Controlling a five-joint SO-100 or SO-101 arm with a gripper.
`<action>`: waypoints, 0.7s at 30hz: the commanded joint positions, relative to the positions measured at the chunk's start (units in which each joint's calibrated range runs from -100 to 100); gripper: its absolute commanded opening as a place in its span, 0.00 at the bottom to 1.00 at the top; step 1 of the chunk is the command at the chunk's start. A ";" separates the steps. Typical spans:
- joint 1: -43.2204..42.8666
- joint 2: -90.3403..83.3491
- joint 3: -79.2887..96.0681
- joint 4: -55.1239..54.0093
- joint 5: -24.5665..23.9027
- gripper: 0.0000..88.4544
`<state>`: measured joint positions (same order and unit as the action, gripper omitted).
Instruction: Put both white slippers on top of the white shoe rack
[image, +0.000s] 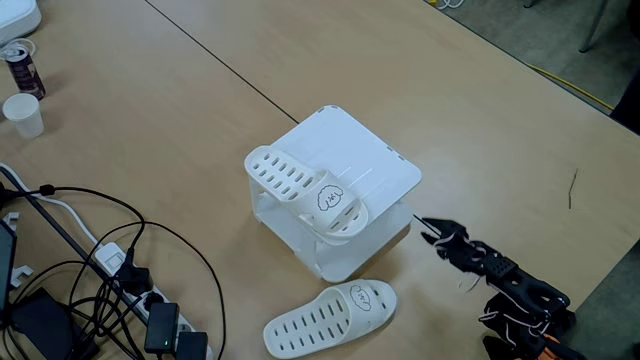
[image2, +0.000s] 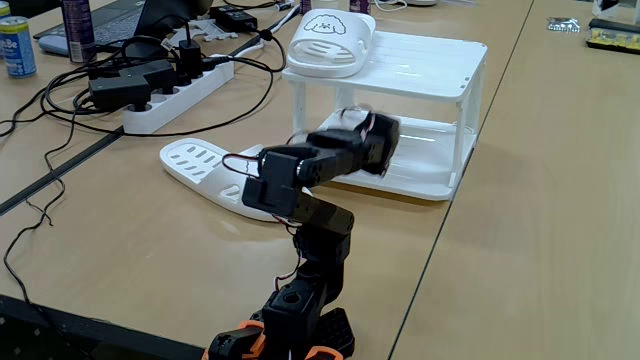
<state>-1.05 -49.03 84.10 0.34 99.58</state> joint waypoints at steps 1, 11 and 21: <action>-3.64 -1.83 5.26 -8.45 0.42 0.17; -17.45 0.95 6.61 -11.82 0.42 0.20; -25.27 15.00 6.61 -25.71 0.42 0.22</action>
<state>-25.17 -37.40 91.55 -20.94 99.58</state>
